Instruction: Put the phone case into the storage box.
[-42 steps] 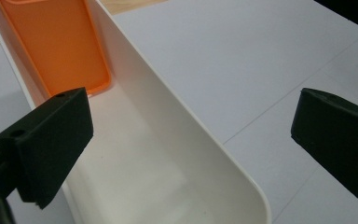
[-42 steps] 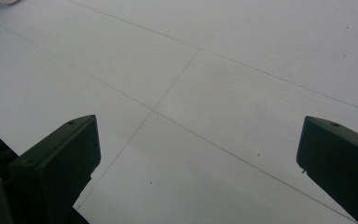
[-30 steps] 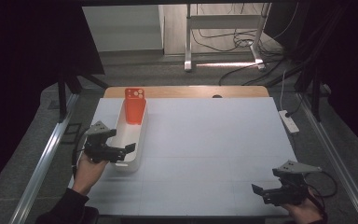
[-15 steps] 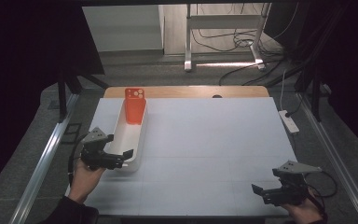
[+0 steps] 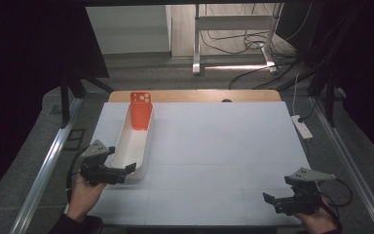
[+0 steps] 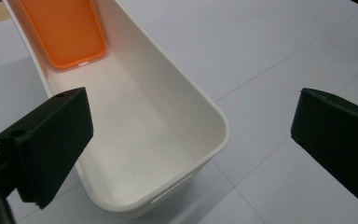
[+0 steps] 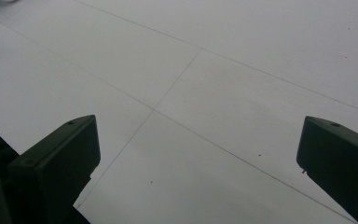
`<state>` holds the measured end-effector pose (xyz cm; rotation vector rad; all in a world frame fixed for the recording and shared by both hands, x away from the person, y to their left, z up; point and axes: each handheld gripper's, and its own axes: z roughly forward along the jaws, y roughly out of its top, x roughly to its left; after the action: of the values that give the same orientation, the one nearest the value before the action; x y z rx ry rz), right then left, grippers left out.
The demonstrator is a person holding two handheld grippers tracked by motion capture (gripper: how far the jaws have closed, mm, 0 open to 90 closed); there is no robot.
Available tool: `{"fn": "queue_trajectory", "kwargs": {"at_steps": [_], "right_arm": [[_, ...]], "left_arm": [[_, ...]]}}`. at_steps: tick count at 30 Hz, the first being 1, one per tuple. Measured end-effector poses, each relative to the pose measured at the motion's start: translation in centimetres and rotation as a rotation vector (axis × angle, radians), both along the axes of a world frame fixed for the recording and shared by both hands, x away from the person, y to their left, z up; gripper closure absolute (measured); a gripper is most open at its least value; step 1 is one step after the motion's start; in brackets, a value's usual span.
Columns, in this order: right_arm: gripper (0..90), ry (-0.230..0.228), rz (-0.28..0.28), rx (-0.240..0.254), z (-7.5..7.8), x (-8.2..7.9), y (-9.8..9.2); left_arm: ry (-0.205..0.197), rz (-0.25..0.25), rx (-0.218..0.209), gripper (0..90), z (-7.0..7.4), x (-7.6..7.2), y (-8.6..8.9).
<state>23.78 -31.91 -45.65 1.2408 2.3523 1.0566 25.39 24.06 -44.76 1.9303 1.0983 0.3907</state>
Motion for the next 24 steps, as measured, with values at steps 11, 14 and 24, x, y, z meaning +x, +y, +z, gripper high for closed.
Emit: {"fn": "queue_trajectory", "kwargs": {"at_steps": [11, 14, 24], "right_arm": [[0.0, -0.003, -0.002, -0.001, 0.0, 0.0, 0.0], [0.0, -0.002, -0.002, -0.003, 0.0, 0.0, 0.0], [0.0, -0.004, -0.004, -0.001, 0.0, 0.0, 0.0]], "left_arm": [[0.0, 0.009, 0.003, 0.0, -0.2, -1.2, 0.4], [0.006, 0.013, 0.004, 0.0, -0.3, -1.6, 0.6], [0.005, 0.026, 0.011, 0.0, -0.5, -3.0, 1.1]]}}
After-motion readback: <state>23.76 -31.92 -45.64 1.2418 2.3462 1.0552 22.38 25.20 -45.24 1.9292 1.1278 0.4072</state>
